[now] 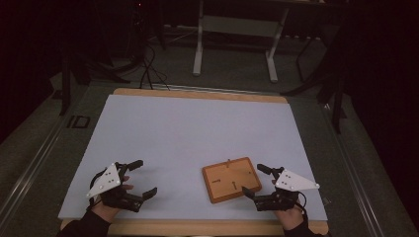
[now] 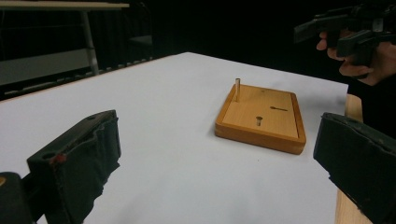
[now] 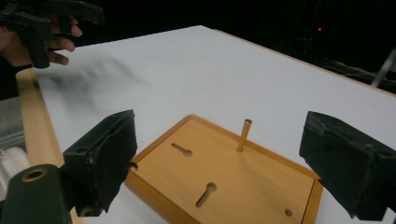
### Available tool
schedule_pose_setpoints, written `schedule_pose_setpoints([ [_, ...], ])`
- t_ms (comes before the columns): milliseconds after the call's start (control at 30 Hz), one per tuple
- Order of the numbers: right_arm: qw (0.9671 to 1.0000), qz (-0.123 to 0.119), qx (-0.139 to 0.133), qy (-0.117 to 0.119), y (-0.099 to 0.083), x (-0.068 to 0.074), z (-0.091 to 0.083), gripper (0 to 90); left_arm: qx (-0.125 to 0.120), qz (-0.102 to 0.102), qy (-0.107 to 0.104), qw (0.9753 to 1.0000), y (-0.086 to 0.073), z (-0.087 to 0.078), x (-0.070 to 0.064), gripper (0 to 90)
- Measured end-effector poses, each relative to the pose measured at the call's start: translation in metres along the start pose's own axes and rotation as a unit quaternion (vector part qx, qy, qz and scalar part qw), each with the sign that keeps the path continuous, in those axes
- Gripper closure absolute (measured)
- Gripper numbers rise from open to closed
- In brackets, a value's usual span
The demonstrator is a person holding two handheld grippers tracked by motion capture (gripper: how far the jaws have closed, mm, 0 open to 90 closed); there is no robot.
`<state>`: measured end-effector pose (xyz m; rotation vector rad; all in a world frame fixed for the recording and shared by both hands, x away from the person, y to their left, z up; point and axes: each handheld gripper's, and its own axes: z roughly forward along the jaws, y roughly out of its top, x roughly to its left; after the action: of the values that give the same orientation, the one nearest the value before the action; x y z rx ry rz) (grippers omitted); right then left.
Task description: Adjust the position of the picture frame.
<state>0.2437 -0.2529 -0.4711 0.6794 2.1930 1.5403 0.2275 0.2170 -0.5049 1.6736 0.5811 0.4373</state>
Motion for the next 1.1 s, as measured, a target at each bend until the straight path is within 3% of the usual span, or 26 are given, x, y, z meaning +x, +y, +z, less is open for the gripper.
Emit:
schedule_pose_setpoints([
  [400,0.9991,0.028,0.031,0.012,0.000,-0.016,0.030,17.2,0.003,-0.003,-0.006,1.0000,-0.001,0.001,-0.001,1.2],
  [533,0.9986,0.028,0.045,0.009,-0.003,-0.020,0.044,18.3,0.005,-0.003,-0.008,1.0000,-0.001,0.002,-0.001,1.2],
  [633,0.9979,0.027,0.057,0.015,-0.007,-0.023,0.056,24.3,0.005,-0.002,-0.010,0.9999,-0.001,0.002,-0.001,1.1],
  [767,0.9972,0.005,0.072,0.018,-0.010,-0.024,0.069,28.9,0.004,-0.001,-0.010,0.9999,-0.001,0.002,-0.002,1.2],
  [933,0.9949,0.021,0.091,0.039,-0.015,-0.034,0.085,42.2,0.004,0.000,-0.010,0.9999,-0.001,0.002,-0.001,1.1],
  [1100,0.9938,0.035,0.102,0.028,-0.014,-0.039,0.091,47.4,0.006,0.000,-0.011,0.9999,-0.001,0.002,-0.001,1.1],
])
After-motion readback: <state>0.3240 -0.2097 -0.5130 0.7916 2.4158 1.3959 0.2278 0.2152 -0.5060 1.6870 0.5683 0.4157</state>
